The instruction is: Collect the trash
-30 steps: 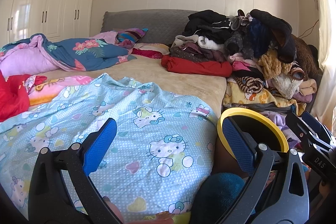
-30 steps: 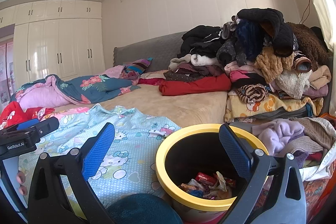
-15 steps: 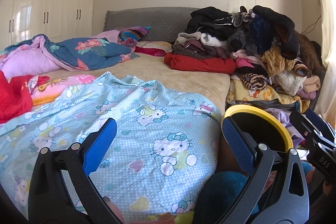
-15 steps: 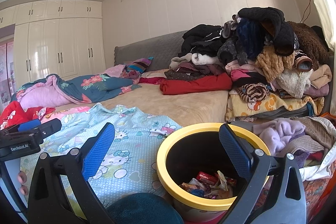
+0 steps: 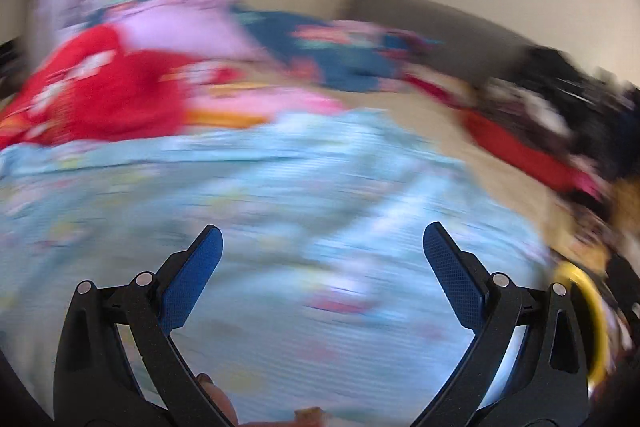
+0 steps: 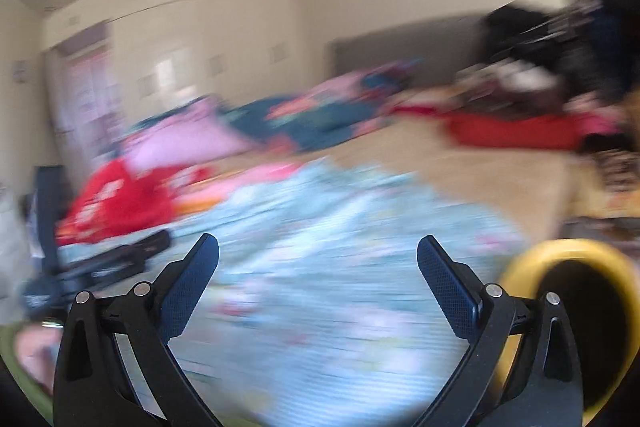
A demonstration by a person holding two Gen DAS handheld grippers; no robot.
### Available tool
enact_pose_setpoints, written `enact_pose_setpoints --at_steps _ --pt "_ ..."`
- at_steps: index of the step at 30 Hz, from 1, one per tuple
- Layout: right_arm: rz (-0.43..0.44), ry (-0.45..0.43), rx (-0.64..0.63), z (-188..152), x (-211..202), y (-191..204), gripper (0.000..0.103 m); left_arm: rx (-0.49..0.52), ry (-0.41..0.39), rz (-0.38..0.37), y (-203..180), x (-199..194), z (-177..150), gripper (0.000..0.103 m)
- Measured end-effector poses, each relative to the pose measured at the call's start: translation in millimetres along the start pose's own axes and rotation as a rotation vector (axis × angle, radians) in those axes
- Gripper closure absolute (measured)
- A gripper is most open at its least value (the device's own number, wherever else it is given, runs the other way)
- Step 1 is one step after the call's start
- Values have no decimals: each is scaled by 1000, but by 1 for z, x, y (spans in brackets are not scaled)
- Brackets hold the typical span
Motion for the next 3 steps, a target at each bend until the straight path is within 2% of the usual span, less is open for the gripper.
enact_pose_setpoints --at_steps 2,3 --pt "89 128 -41 -13 48 53 6 -57 41 146 63 18 6 11" --pt "138 200 -74 -25 73 83 6 -75 60 190 85 25 6 11"
Point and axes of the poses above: each gripper's, at about its wrist camera, not at the fingertips, and x roughly the way its jaws point, y to its left, z to its top, the point moved 6 cm from there along x, roughly the way its jaws point, and after that the axes turned 7 degrees about -z, right-handed, at the moved point
